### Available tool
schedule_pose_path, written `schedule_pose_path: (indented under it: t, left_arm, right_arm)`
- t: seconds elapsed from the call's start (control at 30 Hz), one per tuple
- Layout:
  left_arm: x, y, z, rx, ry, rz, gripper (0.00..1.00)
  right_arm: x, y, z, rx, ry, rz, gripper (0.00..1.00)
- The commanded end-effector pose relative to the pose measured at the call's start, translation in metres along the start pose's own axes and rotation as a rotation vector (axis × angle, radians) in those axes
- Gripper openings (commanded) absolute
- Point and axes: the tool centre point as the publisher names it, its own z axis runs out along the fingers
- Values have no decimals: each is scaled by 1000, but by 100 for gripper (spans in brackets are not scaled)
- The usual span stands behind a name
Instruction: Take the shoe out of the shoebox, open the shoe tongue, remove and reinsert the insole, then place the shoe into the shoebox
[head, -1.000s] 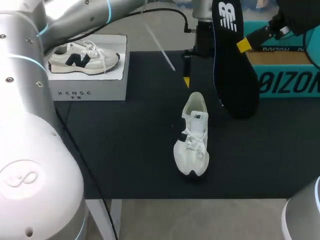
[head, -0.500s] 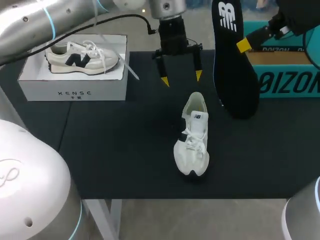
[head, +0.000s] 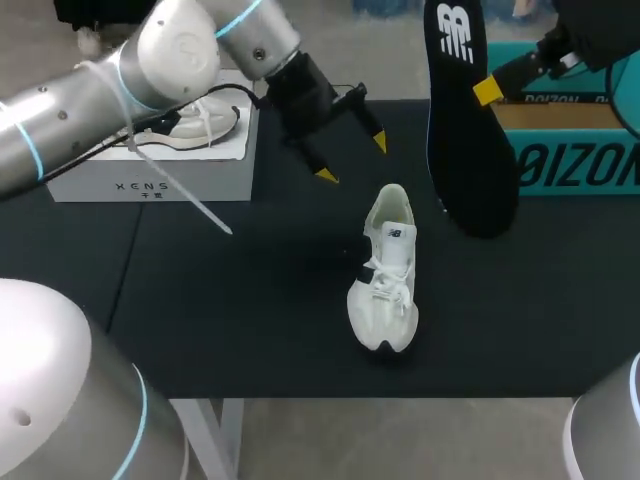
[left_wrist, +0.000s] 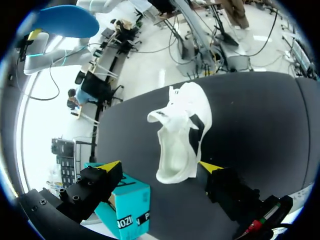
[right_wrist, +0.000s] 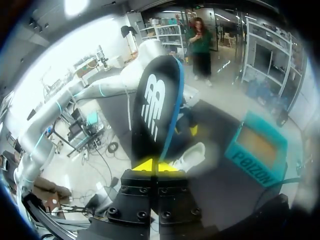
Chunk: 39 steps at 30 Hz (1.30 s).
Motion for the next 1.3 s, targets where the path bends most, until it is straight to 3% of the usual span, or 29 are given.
schedule_pose_path:
  t: [0.03, 0.33, 0.43, 0.6, 0.77, 1.0, 1.3]
  left_arm:
    - [6, -6, 1, -83, -528, 2, 100]
    - [6, -6, 1, -83, -528, 2, 100]
    - [-1, -7, -11, -75, -550, 37, 100]
    - [-7, -17, -22, -1, -593, 76, 100]
    - [-13, -24, -27, 14, -596, 89, 100]
    - [-29, -24, -21, -24, -600, 109, 100]
    - [-73, -19, 10, -7, -674, 115, 100]
  right_arm:
    - [-1, 2, 1, 5, 1, 1, 0]
    - [-1, 2, 1, 5, 1, 1, 0]
    - [-1, 2, 1, 5, 1, 1, 0]
    - [-1, 2, 1, 5, 1, 1, 0]
    - [-1, 2, 1, 5, 1, 1, 0]
    - [-1, 2, 1, 5, 1, 1, 0]
    - [-1, 2, 1, 5, 1, 1, 0]
